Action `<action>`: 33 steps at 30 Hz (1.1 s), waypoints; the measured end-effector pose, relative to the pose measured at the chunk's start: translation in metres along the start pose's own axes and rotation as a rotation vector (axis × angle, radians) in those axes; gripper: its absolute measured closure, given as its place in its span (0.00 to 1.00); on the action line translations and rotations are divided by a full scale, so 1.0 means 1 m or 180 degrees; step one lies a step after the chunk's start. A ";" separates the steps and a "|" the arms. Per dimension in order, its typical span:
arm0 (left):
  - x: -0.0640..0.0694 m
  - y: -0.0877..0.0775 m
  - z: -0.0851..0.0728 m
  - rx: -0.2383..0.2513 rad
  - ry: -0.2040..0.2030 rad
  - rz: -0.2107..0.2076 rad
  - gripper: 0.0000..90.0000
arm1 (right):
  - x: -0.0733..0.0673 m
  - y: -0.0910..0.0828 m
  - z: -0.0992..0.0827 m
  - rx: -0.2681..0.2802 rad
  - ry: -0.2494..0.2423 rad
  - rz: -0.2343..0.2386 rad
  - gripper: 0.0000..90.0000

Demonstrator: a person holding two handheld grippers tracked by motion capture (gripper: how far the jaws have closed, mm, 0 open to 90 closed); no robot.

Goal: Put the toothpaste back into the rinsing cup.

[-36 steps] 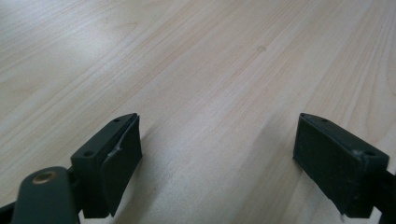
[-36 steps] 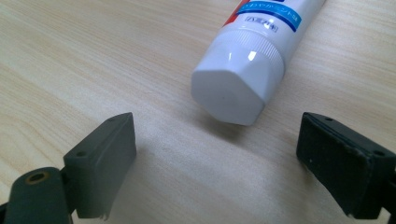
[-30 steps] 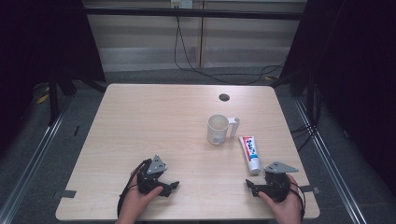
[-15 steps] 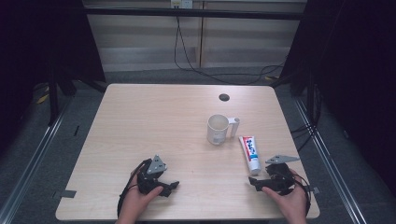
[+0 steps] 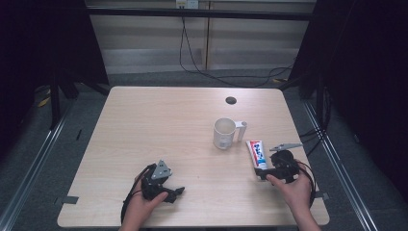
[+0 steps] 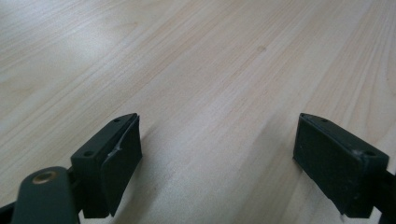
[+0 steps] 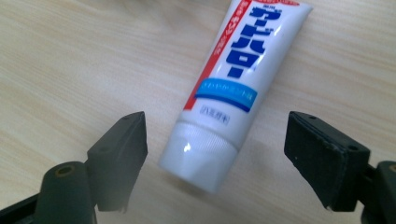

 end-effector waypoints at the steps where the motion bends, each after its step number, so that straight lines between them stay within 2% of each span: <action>1: 0.000 0.000 0.000 0.0000 0.0000 0.0000 0.17 | 0.000 0.001 0.003 -0.0003 -0.0009 -0.0025 0.25; 10: 0.000 0.000 0.000 0.0008 -0.0018 -0.0015 0.17 | -0.001 0.010 0.019 -0.0103 0.0059 -0.0085 0.26; 12: 0.000 0.000 0.000 -0.0001 -0.0011 -0.0009 0.17 | 0.002 0.013 0.024 -0.0162 0.0153 -0.0065 0.27; 17: 0.000 0.000 0.000 -0.0001 -0.0014 -0.0010 0.17 | 0.002 0.016 0.031 -0.0187 0.0207 -0.0053 0.27; 33: 0.000 0.000 0.000 0.0003 -0.0001 -0.0010 0.17 | 0.002 0.035 0.057 -0.0258 0.0418 -0.0200 0.33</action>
Point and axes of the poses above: each handheld gripper's, and its own axes: y roughly forward along the jaws, z roughly out of its top, x roughly to its right, the point moved 2 cm from there along y, roughly forward along the jaws, and after that the axes turned 12 degrees about y, right-handed, at the moved point
